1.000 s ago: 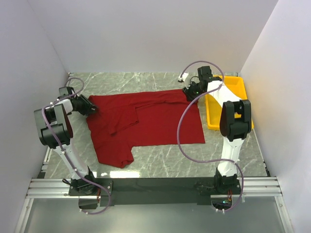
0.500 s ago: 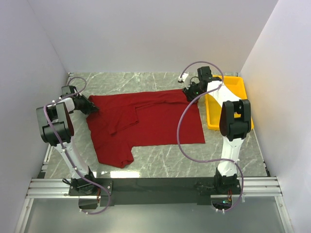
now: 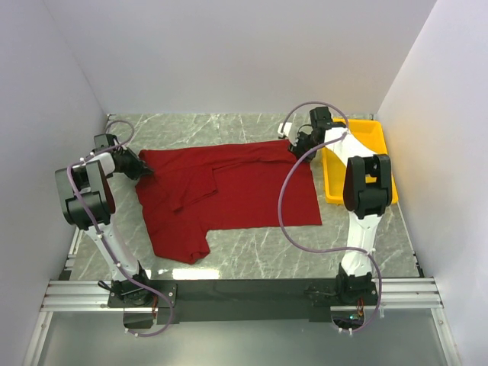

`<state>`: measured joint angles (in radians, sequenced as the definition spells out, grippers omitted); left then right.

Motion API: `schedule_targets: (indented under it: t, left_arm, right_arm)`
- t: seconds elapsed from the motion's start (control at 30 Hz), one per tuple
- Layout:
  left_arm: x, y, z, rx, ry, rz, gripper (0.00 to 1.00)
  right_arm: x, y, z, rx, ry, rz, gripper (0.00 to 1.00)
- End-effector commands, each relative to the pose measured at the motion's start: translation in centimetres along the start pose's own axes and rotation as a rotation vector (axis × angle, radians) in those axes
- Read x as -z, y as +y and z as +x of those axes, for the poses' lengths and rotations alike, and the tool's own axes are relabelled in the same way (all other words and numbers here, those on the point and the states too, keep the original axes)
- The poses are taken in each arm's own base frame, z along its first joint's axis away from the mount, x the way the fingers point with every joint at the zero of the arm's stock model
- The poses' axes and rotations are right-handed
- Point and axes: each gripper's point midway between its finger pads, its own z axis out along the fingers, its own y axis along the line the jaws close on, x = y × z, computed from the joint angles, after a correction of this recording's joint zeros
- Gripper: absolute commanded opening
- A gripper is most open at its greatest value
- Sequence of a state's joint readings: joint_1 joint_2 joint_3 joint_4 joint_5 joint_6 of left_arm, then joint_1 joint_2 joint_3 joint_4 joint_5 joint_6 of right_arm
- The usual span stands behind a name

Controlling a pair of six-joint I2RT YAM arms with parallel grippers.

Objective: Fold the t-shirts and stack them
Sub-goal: Fold the tshirt

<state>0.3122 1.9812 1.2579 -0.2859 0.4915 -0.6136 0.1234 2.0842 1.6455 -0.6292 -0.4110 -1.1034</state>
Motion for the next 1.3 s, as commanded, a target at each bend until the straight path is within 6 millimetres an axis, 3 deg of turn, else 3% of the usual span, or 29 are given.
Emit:
schedule_targets:
  t: [0.0, 0.33, 0.6, 0.9, 1.1, 1.17, 1.27]
  left_arm:
    - [1.4, -1.9, -1.4, -0.05, -0.026, 0.051, 0.01]
    - [1.6, -2.6, -1.5, -0.058, -0.006, 0.078, 0.01]
    - [1.6, -2.7, -1.6, -0.06, 0.007, 0.082, 0.01]
    - [1.8, -2.7, -1.7, -0.064, 0.025, 0.087, 0.01]
    - [2.1, -2.4, -2.1, -0.059, 0.027, 0.081, 0.01]
    - [2.2, -2.1, -2.3, -0.054, 0.03, 0.074, 0.01]
    - [2.1, -1.7, -2.8, -0.047, 0.028, 0.062, 0.01]
  right_arm:
    - [-0.7, -1.4, 0.4, 0.091, 0.016, -0.001, 0.4]
    - [-0.9, -1.2, 2.8, 0.136, 0.115, -0.004, 0.38]
    - [-0.3, -0.6, 3.4, 0.144, 0.123, -0.013, 0.37]
    - [-1.3, -2.4, 3.7, 0.118, 0.147, 0.026, 0.32]
    - [-1.3, -2.6, 4.2, 0.118, 0.157, 0.042, 0.12]
    - [-1.1, -2.9, 3.9, 0.119, 0.149, 0.063, 0.0]
    - [-0.9, -3.1, 4.2, 0.107, 0.152, 0.08, 0.0]
